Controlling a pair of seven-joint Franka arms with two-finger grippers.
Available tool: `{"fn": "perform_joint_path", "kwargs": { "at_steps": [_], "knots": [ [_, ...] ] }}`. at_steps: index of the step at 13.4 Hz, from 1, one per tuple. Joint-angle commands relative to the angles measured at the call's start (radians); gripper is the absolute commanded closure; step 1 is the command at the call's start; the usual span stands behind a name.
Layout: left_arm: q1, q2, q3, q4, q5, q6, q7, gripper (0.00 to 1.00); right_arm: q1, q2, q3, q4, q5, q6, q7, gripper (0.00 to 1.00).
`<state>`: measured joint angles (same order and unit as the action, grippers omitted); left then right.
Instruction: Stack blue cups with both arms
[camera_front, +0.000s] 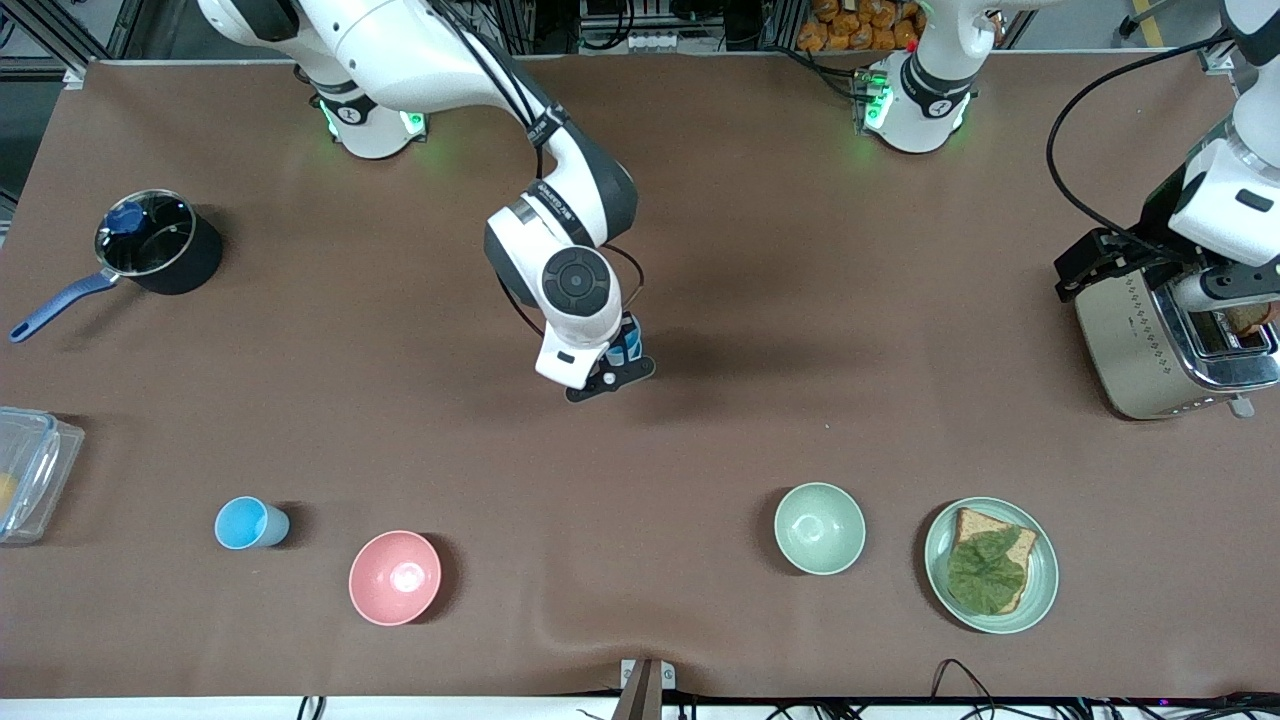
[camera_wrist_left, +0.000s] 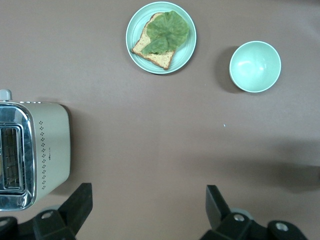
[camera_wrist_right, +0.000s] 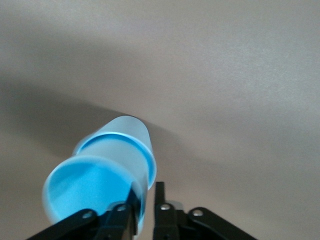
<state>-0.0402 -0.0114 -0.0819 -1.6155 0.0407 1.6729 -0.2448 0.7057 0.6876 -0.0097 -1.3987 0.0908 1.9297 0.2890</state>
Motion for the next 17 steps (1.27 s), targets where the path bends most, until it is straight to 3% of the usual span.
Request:
{"fn": "perform_joint_path", "kwargs": {
  "at_steps": [1, 4, 9, 10, 14, 17],
  "knots": [
    [-0.01, 0.022, 0.013, 0.075, -0.012, -0.07, 0.029, 0.0, 0.003, -0.017, -0.012, 0.006, -0.011, -0.003, 0.028, 0.0],
    [-0.001, 0.025, 0.013, 0.075, -0.01, -0.073, 0.029, 0.0, -0.073, -0.084, -0.015, 0.004, -0.005, -0.044, 0.009, 0.0],
    [0.0, 0.025, 0.008, 0.075, -0.016, -0.076, 0.03, 0.0, -0.23, -0.196, -0.015, -0.003, -0.003, -0.256, -0.02, 0.0],
    [0.002, 0.024, 0.011, 0.075, -0.018, -0.076, 0.03, 0.0, -0.314, -0.23, -0.012, -0.014, -0.003, -0.303, -0.074, 0.0],
    [0.003, 0.022, 0.013, 0.075, -0.019, -0.088, 0.029, 0.0, -0.495, -0.46, -0.009, -0.185, -0.003, -0.304, -0.206, 0.0],
    [0.006, 0.022, 0.013, 0.078, -0.019, -0.099, 0.029, 0.0, -0.596, -0.618, -0.007, -0.255, -0.017, -0.319, -0.25, 0.0]
  ]
}}
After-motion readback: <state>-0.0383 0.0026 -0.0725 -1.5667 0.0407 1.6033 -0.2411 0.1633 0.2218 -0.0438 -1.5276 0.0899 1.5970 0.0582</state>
